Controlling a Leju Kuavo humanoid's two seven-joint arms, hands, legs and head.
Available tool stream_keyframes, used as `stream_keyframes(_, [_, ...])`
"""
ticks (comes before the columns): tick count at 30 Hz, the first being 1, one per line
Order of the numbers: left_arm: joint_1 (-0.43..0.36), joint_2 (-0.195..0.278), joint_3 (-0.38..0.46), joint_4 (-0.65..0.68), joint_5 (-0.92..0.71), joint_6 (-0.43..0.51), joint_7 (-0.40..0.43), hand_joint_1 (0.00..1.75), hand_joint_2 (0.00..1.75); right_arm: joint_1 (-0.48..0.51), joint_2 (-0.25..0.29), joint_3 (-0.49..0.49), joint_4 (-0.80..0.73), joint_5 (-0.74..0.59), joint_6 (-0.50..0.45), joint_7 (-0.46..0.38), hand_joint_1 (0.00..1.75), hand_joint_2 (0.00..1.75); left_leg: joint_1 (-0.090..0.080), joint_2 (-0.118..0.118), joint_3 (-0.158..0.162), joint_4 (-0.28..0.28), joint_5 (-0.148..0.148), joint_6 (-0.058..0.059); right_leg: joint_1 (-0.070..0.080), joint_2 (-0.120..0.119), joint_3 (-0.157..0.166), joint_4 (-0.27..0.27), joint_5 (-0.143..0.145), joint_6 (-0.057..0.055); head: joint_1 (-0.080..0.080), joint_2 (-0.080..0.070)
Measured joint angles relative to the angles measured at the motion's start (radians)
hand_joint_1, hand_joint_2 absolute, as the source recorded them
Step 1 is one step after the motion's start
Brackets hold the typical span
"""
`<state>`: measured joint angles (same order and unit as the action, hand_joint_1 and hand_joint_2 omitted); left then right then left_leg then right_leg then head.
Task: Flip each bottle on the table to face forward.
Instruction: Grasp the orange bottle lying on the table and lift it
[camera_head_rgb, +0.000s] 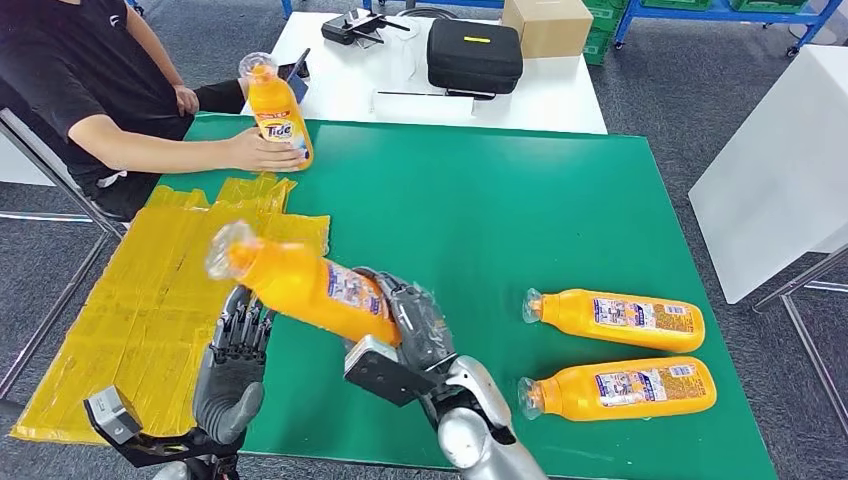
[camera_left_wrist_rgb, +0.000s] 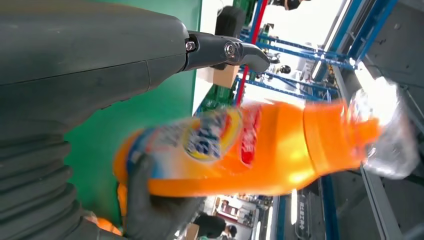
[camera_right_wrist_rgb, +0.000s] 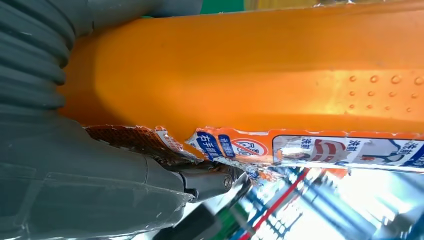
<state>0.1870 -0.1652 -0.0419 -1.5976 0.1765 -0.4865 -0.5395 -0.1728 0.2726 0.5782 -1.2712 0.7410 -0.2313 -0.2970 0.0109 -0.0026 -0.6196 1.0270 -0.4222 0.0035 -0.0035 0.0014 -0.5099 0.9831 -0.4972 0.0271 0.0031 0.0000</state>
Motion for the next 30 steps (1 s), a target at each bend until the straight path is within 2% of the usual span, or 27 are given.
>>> stream_keyframes(9, [-0.002, 0.002, -0.028, 0.001, 0.015, 0.004, -0.007, 0.00, 1.75, -0.029, 0.033, 0.128, 0.168, 0.051, -0.001, 0.015, 1.75, 1.75, 0.000, 0.000, -0.002, 0.000, 0.000, 0.000, 0.001, -0.001, -0.002, 0.000, 0.000, 0.000, 0.000, 0.000])
stream_keyframes(22, [0.003, 0.021, -0.026, 0.014, 0.044, 0.005, -0.014, 0.02, 1.75, -0.055, 0.036, 0.211, 0.329, 0.080, -0.005, 0.009, 1.75, 1.75, 0.000, 0.000, -0.002, 0.000, 0.000, 0.000, 0.001, -0.001, -0.002, 0.000, 0.000, 0.000, 0.000, 0.000])
stream_keyframes(26, [0.005, 0.023, -0.019, 0.015, 0.044, 0.006, -0.016, 1.75, 1.75, -0.056, 0.036, 0.220, 0.337, 0.081, -0.005, 0.009, 1.75, 1.75, 0.000, 0.000, -0.002, 0.000, 0.000, 0.000, 0.001, -0.001, -0.002, 0.000, 0.000, 0.000, 0.000, 0.000])
stream_keyframes(30, [0.006, 0.024, -0.017, 0.015, 0.022, 0.013, -0.030, 1.75, 1.75, -0.056, 0.035, 0.221, 0.337, 0.079, -0.004, 0.017, 1.75, 1.75, 0.000, 0.000, -0.002, 0.000, 0.000, 0.000, 0.001, -0.001, -0.002, 0.000, 0.000, 0.000, 0.001, 0.000])
